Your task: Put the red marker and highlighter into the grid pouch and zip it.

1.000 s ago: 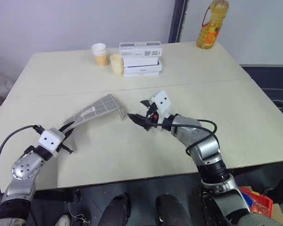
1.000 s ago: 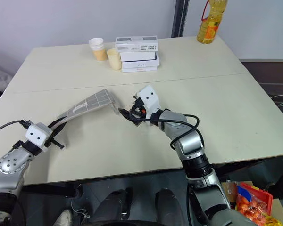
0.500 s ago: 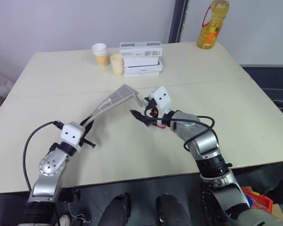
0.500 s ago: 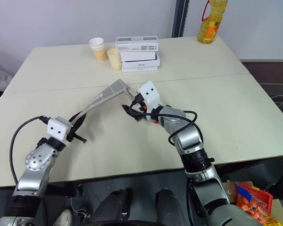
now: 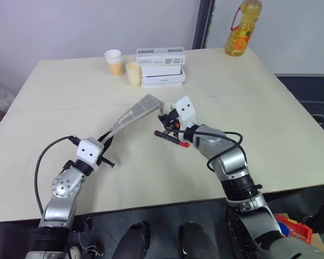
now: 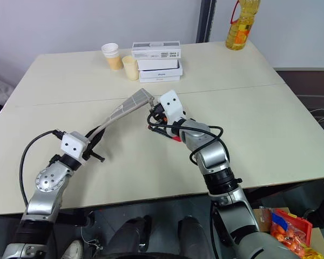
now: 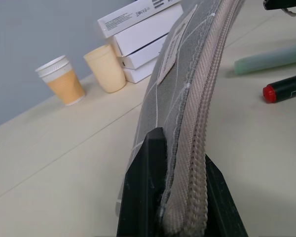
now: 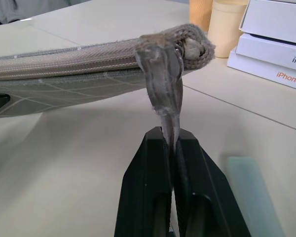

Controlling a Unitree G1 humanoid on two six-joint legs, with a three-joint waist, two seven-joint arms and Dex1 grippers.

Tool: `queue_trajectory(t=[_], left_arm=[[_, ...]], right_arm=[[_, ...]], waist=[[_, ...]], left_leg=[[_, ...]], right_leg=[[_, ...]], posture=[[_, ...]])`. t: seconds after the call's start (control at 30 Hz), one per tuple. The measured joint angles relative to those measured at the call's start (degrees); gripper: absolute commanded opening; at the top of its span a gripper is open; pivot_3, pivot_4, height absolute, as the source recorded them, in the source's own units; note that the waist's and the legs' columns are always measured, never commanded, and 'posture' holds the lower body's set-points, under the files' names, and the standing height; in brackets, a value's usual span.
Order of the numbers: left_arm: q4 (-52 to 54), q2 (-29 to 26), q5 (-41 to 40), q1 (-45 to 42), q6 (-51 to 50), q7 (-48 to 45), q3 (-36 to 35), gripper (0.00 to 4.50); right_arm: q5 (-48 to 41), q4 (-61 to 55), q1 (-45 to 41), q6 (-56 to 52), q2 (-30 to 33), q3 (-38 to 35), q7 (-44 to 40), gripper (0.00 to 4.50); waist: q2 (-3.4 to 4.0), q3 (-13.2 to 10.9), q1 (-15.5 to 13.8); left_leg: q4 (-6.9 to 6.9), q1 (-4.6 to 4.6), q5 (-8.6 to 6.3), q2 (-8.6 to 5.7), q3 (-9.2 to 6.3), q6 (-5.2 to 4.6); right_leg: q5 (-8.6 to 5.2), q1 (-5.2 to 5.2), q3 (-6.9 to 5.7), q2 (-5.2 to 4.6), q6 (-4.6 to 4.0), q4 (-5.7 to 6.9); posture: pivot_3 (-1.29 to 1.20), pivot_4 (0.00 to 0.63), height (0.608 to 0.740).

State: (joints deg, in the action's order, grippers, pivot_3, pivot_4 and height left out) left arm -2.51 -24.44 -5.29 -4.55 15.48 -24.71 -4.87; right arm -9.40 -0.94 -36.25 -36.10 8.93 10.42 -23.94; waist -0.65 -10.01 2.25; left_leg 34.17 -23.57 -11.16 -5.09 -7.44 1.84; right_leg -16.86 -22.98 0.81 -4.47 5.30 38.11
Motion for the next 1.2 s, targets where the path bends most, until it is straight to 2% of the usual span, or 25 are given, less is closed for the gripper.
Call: queue_trajectory(t=[0.17, 0.5, 0.83, 1.03, 1.2], left_arm=[[0.03, 1.26, 1.01, 0.57, 0.00, 0.28, 0.24, 0.00], [0.45, 5.73, 2.43, -0.18, -2.58, 2.78, 2.79, 0.00], [1.98, 8.67, 3.17, -0.87, -5.16, 3.58, 5.50, 0.00], [4.60, 7.56, 3.31, -0.27, -6.14, 2.90, 5.86, 0.00], [6.66, 5.18, 2.46, 1.63, -6.35, 2.22, 3.73, 0.00]], right_arm=[[1.49, -0.07, -0.23, -0.01, 0.02, 2.23, -0.31, 0.07], [4.64, -3.53, -0.44, -0.60, -1.24, 12.40, -3.48, 0.07], [7.45, -5.42, -2.58, -0.65, -1.35, 18.81, -7.46, 0.07], [8.79, -5.43, -3.52, -0.94, -2.42, 18.27, -6.73, 0.07], [9.34, -5.43, -3.24, -1.31, -0.28, 15.48, -5.82, 0.07]], waist=[[0.00, 0.00, -0.01], [0.00, 0.00, -0.07], [-0.01, 0.00, -0.15], [-0.01, 0.01, -0.17], [-0.01, 0.01, -0.15]], left_leg=[[0.00, 0.00, 0.00, 0.00, 0.00, 0.00], [0.01, 0.00, 0.00, 0.00, 0.00, 0.00], [0.02, 0.00, 0.00, -0.01, -0.01, 0.01], [0.02, 0.00, 0.01, -0.01, -0.01, 0.02], [0.01, 0.00, 0.01, -0.01, -0.01, 0.02]], right_leg=[[0.00, 0.00, 0.00, 0.00, 0.00, 0.00], [0.00, 0.01, -0.01, 0.00, 0.00, 0.00], [0.00, 0.01, -0.01, 0.00, 0.00, 0.00], [0.00, 0.00, -0.01, 0.00, 0.00, 0.00], [0.00, 0.00, -0.01, 0.01, 0.00, 0.00]], posture=[[0.00, 0.150, 0.740], [0.00, 0.150, 0.740], [0.00, 0.150, 0.740], [0.00, 0.150, 0.740], [0.00, 0.150, 0.740]])
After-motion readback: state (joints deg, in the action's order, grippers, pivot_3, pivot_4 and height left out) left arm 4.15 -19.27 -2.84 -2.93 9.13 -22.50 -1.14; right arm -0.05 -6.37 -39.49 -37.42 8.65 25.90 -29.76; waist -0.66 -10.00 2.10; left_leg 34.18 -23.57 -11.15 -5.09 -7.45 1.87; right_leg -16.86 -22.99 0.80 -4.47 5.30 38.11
